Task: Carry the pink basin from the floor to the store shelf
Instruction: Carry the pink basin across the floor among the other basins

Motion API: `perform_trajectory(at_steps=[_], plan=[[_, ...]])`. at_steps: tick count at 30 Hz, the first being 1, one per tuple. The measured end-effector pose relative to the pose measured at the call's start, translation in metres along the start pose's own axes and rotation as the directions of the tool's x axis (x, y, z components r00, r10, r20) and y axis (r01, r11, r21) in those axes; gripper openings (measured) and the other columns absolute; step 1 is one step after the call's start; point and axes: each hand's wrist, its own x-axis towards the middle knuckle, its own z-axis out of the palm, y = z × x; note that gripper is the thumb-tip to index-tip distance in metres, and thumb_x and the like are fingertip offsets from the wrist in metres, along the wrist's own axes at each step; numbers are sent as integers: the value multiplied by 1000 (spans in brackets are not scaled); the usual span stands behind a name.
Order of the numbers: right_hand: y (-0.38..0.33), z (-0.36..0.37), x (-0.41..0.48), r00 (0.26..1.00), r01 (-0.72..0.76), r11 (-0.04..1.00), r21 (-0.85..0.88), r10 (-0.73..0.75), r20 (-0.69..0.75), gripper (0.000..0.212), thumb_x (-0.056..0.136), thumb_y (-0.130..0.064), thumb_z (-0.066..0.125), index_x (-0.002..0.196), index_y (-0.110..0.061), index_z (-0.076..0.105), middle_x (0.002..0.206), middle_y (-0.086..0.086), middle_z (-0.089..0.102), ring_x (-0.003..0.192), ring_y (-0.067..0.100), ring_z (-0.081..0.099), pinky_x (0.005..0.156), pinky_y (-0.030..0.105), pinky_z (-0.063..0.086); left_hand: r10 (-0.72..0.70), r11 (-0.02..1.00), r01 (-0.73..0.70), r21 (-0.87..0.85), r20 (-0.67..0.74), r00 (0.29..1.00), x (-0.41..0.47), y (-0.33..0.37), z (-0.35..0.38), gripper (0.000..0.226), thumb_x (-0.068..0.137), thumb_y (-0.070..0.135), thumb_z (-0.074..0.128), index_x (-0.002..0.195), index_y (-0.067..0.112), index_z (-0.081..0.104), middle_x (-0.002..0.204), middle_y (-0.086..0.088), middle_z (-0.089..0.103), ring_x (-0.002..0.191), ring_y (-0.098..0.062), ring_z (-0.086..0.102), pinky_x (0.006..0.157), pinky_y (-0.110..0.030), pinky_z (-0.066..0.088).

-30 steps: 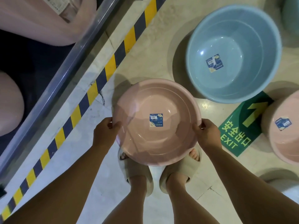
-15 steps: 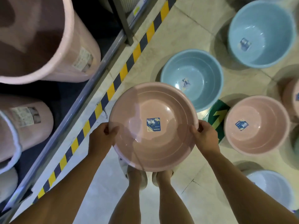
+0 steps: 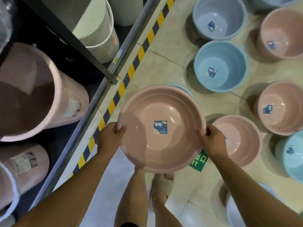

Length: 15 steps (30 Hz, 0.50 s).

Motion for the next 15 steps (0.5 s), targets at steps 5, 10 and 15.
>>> perform_trajectory(at_steps=[5,10,15], plan=[[0,-1,39,998,-47,999,-18,46,-37,11,95,-21,64,98,-12,69,80,1,65,69,18,59,61,29,42,48,997,-50,52,40,998,50,31,24,30,96,31,70,101,2,71,91,-14,72,87,-33,67,71,-45,54],[6,19,82,985,-163,987,9,163,-54,21,96,-23,64,108,-6,71,89,5,67,80,28,64,64,29,48,48,995,-54,83,73,996,101,44,50,29,94,31,72,95,2,71,88,-16,72,84,-34,68,70,-49,56],[24,57,123,976,-210,977,-28,208,-59,25,95,-28,62,106,-8,74,89,10,71,82,33,68,75,40,57,33,979,-52,197,101,994,149,38,80,32,98,34,67,97,2,71,86,-10,68,82,-30,60,59,-34,44]])
